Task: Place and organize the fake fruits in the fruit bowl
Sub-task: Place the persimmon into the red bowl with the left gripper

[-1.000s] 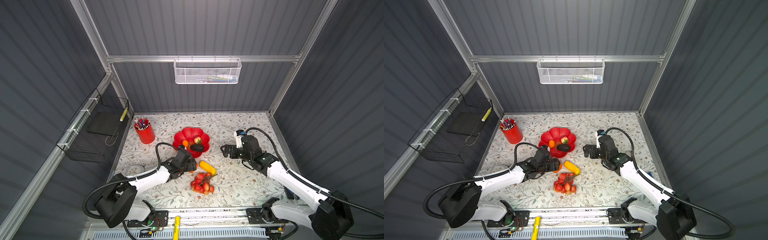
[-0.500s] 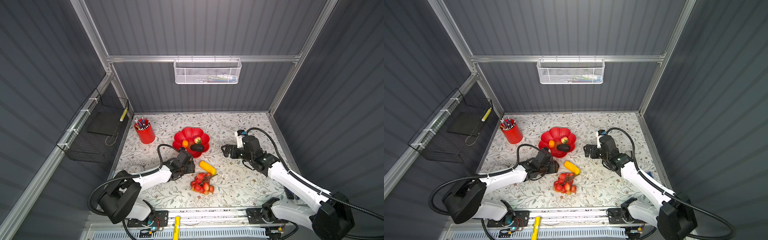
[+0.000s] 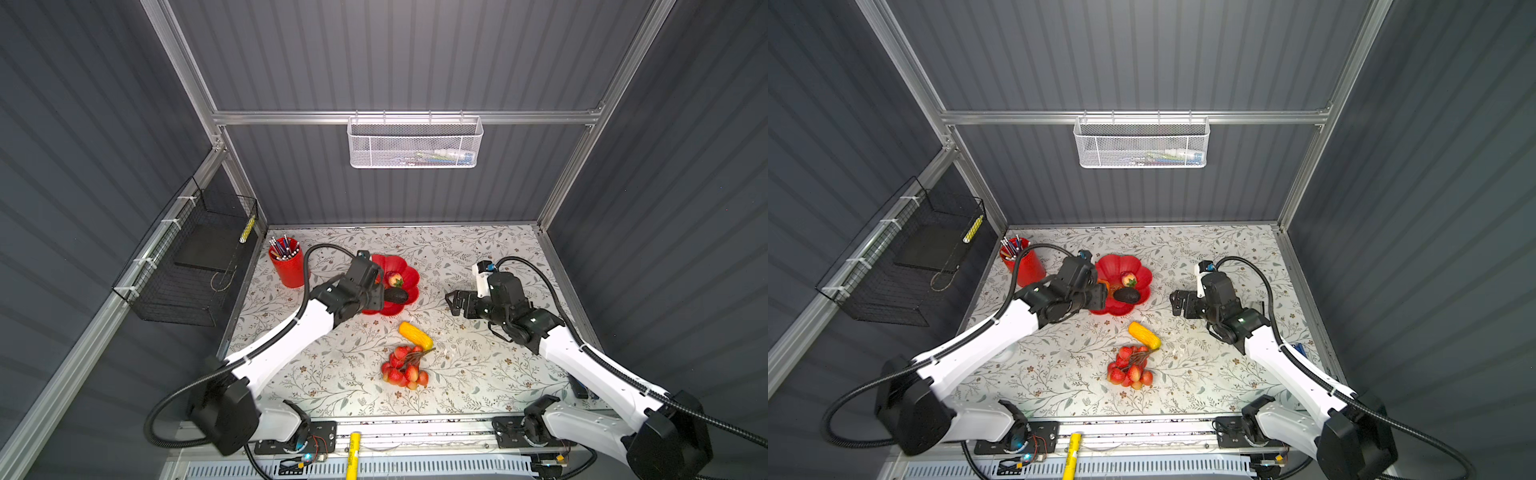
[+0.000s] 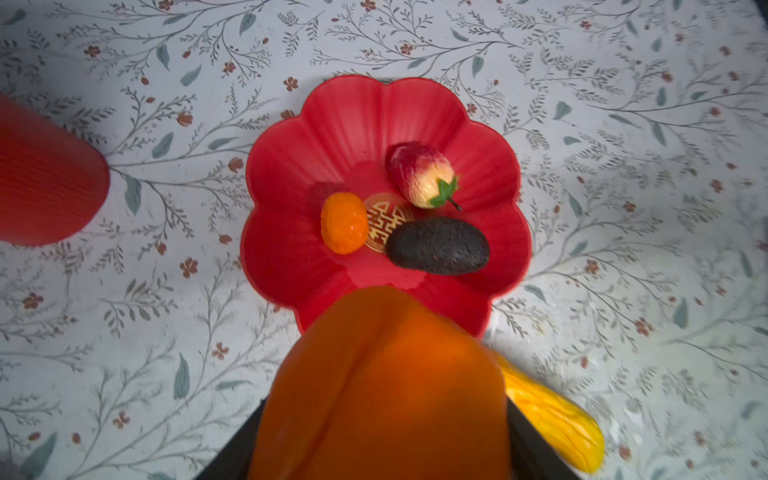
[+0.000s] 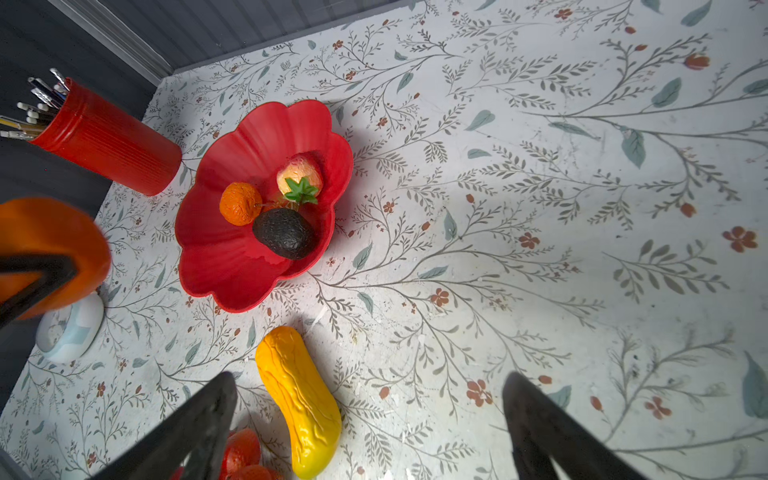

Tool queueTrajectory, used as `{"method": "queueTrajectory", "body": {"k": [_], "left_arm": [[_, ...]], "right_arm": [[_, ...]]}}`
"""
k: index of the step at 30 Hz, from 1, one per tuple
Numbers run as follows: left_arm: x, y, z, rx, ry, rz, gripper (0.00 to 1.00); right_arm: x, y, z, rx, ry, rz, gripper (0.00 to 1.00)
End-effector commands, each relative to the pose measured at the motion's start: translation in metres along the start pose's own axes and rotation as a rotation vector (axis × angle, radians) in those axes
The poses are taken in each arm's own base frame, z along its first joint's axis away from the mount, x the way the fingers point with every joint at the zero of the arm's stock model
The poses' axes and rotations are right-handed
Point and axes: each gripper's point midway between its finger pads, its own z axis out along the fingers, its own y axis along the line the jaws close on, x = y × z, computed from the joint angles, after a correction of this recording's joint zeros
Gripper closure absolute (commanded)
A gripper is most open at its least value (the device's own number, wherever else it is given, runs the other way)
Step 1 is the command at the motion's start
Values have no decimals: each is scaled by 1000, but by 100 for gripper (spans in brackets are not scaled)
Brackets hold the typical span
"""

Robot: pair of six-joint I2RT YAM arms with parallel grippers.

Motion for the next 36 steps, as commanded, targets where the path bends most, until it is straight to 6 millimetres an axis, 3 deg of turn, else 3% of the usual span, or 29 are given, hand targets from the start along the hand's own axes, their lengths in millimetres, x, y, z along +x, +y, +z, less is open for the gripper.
{"method": "queueTrajectory", "body": {"k": [1, 6, 11, 15, 18, 23, 27, 30, 33, 36], "left_arm": [[9, 8, 31, -67, 126, 155, 39], [-3, 1, 73, -101, 196, 210, 38], [9, 2, 106, -135, 272, 221, 34], [17, 3, 118, -155, 317, 219, 25], [11, 3, 113, -153, 292, 201, 18], [-20, 4, 83, -147, 164, 163, 9], [-54, 9, 36, -131, -26, 105, 4], [-64, 22, -6, -126, -188, 26, 1], [-60, 39, -50, -102, -352, -85, 0], [-42, 58, -83, -75, -469, -185, 0]], "right_arm": [[18, -7, -4, 12, 49, -9, 1], [33, -8, -8, -6, 81, -4, 1], [49, -6, -4, -39, 134, -11, 4], [61, -2, 3, -65, 186, -17, 6], [69, 1, 10, -74, 213, -27, 8], [89, 13, 28, -86, 286, -60, 11], [104, 28, 44, -89, 344, -113, 13], [112, 39, 56, -96, 381, -144, 15], [119, 47, 67, -90, 403, -183, 16], [123, 53, 77, -79, 423, -215, 16]]}}
